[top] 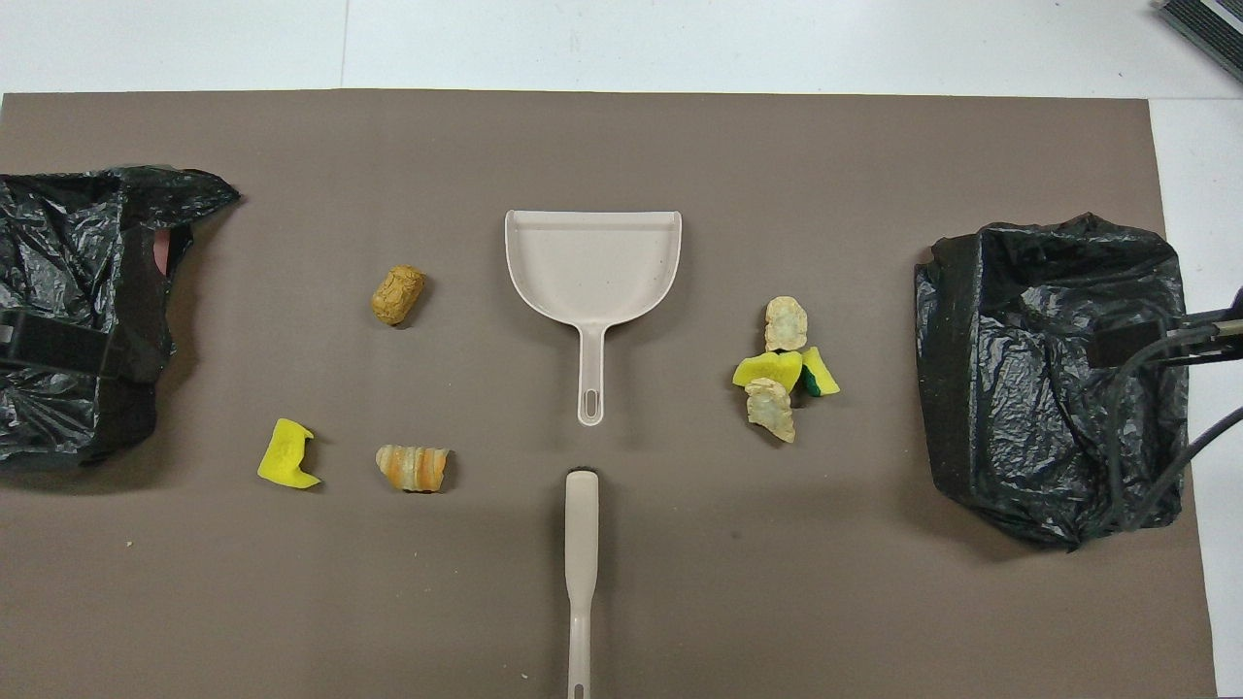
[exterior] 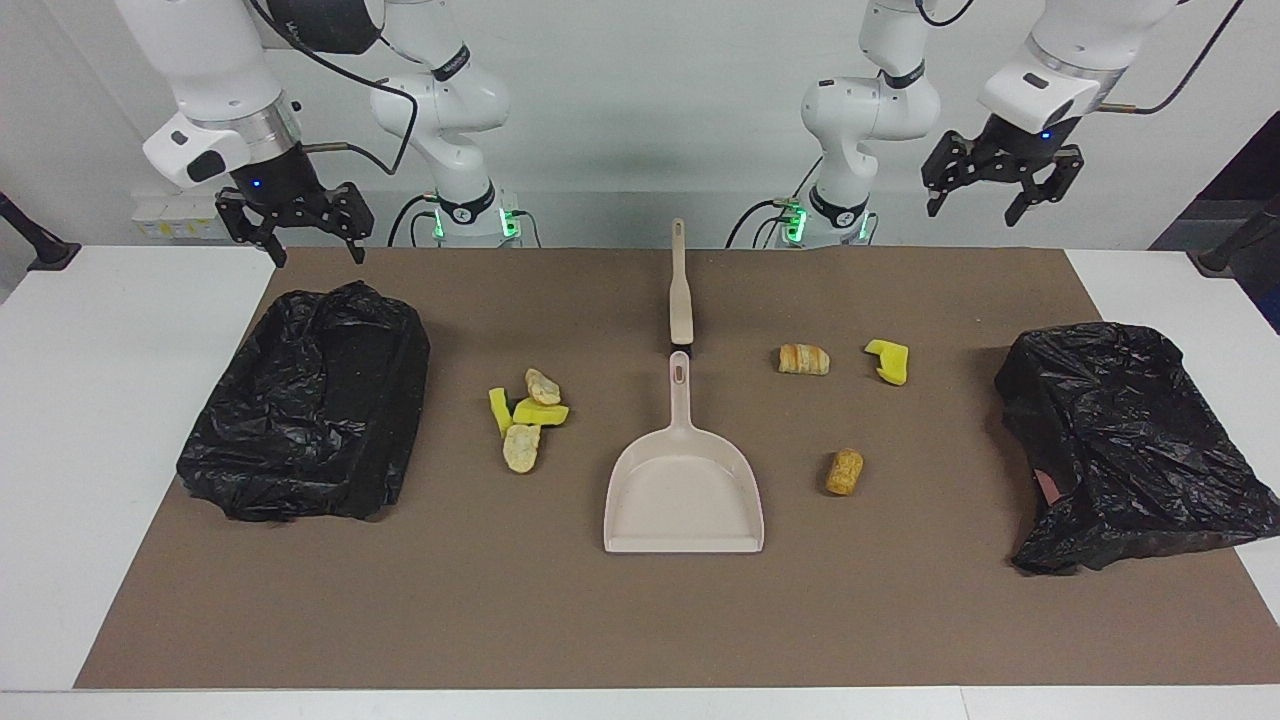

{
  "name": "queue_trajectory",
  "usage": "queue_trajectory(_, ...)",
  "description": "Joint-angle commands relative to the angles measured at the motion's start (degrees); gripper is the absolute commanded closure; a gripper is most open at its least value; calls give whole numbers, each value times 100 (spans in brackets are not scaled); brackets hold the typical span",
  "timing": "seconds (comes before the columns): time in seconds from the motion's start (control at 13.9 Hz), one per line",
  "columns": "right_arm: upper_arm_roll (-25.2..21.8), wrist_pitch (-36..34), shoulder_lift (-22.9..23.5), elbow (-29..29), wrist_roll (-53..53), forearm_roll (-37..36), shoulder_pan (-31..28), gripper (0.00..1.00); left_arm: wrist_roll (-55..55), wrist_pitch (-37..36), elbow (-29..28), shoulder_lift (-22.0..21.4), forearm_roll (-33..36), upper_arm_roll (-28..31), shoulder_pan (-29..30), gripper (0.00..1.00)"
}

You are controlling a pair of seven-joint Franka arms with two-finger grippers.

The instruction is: Sweep and dump trash in bin

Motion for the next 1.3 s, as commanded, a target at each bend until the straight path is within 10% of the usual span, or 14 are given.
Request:
queue_trajectory(0.0, 26, -49, -161, -152, -180, -7, -35, 0, -457, 554, -1135, -657, 8, -365, -72, 0)
queue_trajectory(1.23, 35, -57, -293, -354, -154, 11, -27, 0, -3244, 3542, -4459, -843, -1185, -4250, -72, 0)
